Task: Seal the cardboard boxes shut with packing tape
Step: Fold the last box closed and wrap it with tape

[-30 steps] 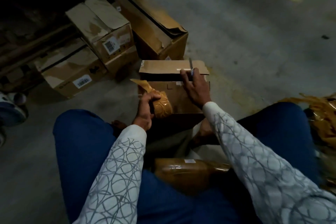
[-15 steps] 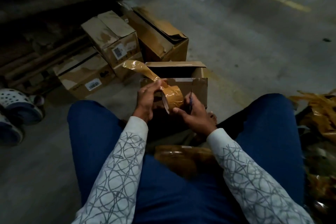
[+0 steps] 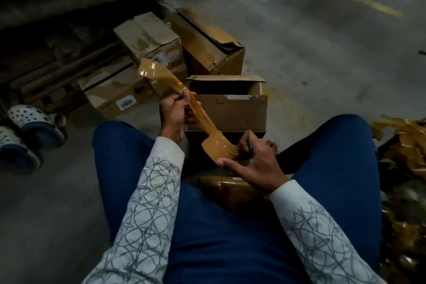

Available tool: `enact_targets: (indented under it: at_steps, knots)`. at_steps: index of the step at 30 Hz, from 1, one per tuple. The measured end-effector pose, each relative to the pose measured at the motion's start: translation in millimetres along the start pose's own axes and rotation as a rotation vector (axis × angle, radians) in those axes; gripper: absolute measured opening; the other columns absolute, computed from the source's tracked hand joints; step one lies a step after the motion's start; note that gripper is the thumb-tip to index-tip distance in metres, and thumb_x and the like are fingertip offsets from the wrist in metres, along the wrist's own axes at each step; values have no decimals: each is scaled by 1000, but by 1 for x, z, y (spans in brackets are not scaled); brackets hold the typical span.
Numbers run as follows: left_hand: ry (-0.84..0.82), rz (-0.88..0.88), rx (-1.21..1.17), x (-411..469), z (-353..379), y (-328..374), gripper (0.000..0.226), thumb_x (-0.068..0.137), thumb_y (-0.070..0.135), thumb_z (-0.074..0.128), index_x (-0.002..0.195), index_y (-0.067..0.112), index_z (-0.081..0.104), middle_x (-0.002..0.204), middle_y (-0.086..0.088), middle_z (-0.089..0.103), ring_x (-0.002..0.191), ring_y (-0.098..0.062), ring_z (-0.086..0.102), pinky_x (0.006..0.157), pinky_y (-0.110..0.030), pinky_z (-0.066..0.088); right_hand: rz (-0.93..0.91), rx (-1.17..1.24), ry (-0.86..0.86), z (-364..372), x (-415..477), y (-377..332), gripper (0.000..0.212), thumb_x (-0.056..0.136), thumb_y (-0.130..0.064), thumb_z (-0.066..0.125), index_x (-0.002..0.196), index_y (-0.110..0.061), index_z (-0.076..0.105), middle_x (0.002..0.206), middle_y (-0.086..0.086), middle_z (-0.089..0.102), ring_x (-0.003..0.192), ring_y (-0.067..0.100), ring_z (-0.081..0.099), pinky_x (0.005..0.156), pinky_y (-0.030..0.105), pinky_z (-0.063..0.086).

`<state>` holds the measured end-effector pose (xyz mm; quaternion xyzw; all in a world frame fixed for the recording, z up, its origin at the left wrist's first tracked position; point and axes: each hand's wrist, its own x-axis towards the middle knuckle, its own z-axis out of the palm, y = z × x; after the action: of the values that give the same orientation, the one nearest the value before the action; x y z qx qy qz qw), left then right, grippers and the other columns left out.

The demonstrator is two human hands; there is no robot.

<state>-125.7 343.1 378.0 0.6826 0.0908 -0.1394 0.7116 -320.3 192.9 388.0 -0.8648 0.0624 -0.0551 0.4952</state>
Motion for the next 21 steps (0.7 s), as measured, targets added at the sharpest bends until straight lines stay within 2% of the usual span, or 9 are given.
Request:
enact_targets:
  at_steps: [2,4,8,10,12,15,17,18,21]
  knots:
    - [99,-54,-86,7,-4,1,23,102,24,55,99,8,71,83,-9,74,68,-20,71,49,-30,54,56,188,-26,-5,-7,-1,59,62,-55,88,83,-26,41,86,-6,59,87,15,59,79,33,54]
    - [184,-117,-183,18,-14,4,20,101,19,54,96,9,71,84,-8,73,72,-21,71,50,-29,55,69,356,-22,-13,-17,5,65,54,-43,93,82,-20,40,84,-8,58,84,7,59,77,22,50]
    - [293,-146,-271,36,-37,5,16,98,13,55,100,9,70,97,-11,74,82,-23,71,58,-35,60,103,417,12,-25,-29,17,69,54,-52,92,83,-18,39,87,15,54,85,38,54,75,53,47]
    - [308,-140,-272,40,-47,7,16,97,13,55,98,10,70,99,-10,74,87,-24,72,63,-38,62,121,323,-8,-25,-29,21,67,56,-46,92,84,-16,39,89,11,55,87,32,57,76,45,51]
    - [344,-151,-277,43,-61,6,15,95,14,55,98,12,70,97,-9,73,89,-25,72,61,-35,60,151,373,-1,-30,-29,20,59,58,-32,94,87,-20,44,92,1,59,90,22,63,79,35,53]
    - [405,-240,-328,46,-84,4,20,95,19,57,109,10,67,103,-10,70,96,-28,68,62,-33,58,92,715,119,-46,-26,16,41,67,7,79,88,-24,63,90,3,68,92,24,70,84,38,58]
    - [364,-290,-298,46,-86,3,25,95,20,56,113,6,65,102,-13,70,82,-26,71,60,-38,60,53,916,218,-57,-25,16,42,70,17,63,80,-23,65,79,0,65,82,19,68,78,32,59]
    - [317,-315,-222,42,-83,4,20,97,20,52,105,7,63,93,-12,69,67,-21,70,56,-38,60,64,1023,260,-61,-24,16,37,74,15,62,80,-21,62,78,-1,63,80,17,67,75,31,58]
    - [194,-435,-70,34,-73,0,18,96,15,42,83,12,54,74,-6,57,39,-16,56,41,-23,49,151,1265,310,-71,-19,18,23,74,-14,82,74,-26,63,86,-6,69,90,16,69,71,28,56]
